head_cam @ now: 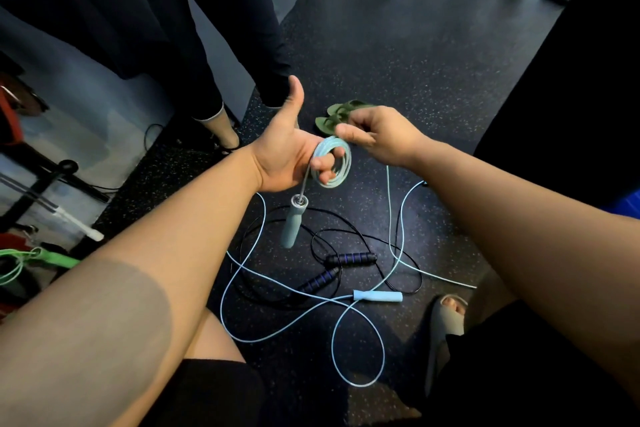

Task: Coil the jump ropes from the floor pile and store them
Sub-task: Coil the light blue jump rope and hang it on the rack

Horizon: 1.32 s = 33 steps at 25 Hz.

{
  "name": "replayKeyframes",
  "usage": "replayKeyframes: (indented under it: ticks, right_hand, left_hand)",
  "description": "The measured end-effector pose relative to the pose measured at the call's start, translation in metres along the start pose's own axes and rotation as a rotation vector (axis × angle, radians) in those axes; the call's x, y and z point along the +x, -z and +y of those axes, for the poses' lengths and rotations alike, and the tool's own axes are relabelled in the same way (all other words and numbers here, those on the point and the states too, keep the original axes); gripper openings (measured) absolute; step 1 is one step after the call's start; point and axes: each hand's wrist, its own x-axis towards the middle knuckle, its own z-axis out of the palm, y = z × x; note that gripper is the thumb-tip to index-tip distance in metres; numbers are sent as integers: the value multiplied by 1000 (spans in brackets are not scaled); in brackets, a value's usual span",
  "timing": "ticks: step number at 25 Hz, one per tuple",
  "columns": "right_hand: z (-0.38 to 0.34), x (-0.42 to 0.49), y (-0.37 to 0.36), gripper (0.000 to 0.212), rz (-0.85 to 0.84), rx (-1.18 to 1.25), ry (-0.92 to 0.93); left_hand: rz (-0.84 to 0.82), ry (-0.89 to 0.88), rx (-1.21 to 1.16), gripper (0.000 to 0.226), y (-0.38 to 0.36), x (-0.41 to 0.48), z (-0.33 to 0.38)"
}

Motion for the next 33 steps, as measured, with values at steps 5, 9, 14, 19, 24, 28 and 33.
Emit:
replayKeyframes:
  ticks: [5,9,14,19,24,28,33]
  right_hand:
    - [9,-5,-16,47,-37,50,-191]
    - [8,-10,-37,36,-191,96,-293]
    - [-2,-16,-42,26,-429,68,-321]
    - [-22,-10,-36,25,-464,-192,-166]
    - [-43,-7,-25,27,-394,-322,-83]
    - [-51,-1,-13,32,-307,-447,47]
    - [-58,1,-1,29,-225,-453,138]
  left_hand:
    - [87,-132,-247,122,10,-3,1]
    - [144,-252,-448,122,16,-2,1]
    - [349,-391,-595,132,32,6,-2]
    - [480,-417,-599,133,27,7,0]
    - [538,-435,-585,123,26,9,-1]
    - [539,-209,-175,134,26,18,-11]
    - [342,-129,26,125,16,20,-12]
